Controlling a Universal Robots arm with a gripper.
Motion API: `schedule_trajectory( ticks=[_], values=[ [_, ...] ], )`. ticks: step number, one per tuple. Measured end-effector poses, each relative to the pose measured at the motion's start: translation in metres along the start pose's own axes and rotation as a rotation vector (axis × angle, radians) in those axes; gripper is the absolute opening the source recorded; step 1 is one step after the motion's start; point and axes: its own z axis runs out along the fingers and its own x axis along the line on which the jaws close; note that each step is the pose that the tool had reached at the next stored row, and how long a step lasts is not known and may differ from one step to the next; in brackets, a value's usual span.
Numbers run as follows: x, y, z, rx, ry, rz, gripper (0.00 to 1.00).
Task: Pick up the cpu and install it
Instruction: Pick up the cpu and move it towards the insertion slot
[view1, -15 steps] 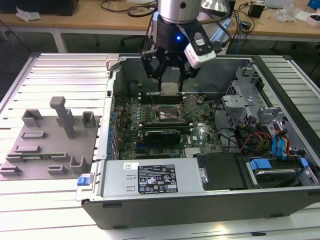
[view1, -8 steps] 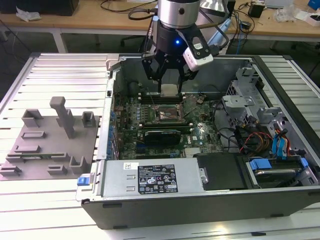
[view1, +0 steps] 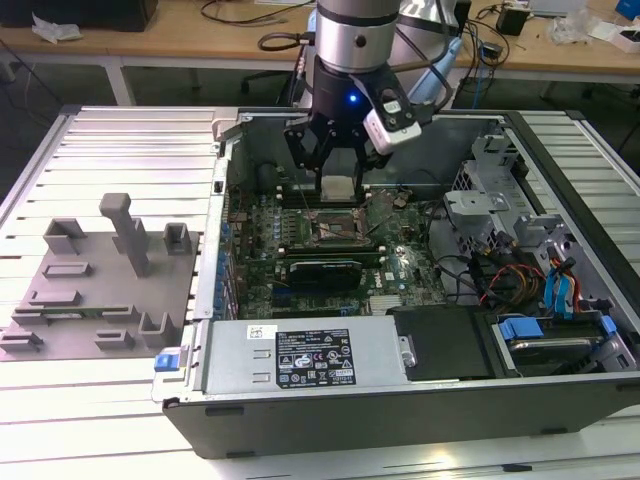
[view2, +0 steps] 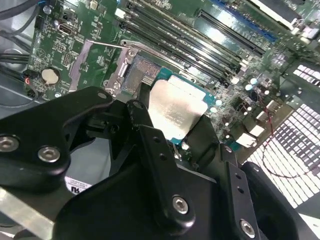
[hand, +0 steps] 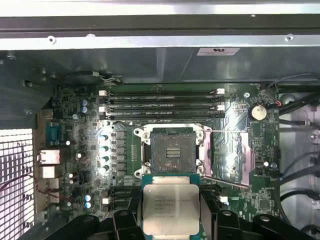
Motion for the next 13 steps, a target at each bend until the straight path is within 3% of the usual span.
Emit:
schedule_trajectory(
  ticks=[4, 9, 13],
  values=[
    [-0.0005, 0.0014, 0.0065, 0.0, 0.0, 0.0, 0.55],
    [-0.0005, 0.0014, 0.0077, -0.0004, -0.0002, 0.0, 0.55],
    [-0.0005, 0.0013, 0.0183, -0.0002, 0.0, 0.0, 0.55]
  ],
)
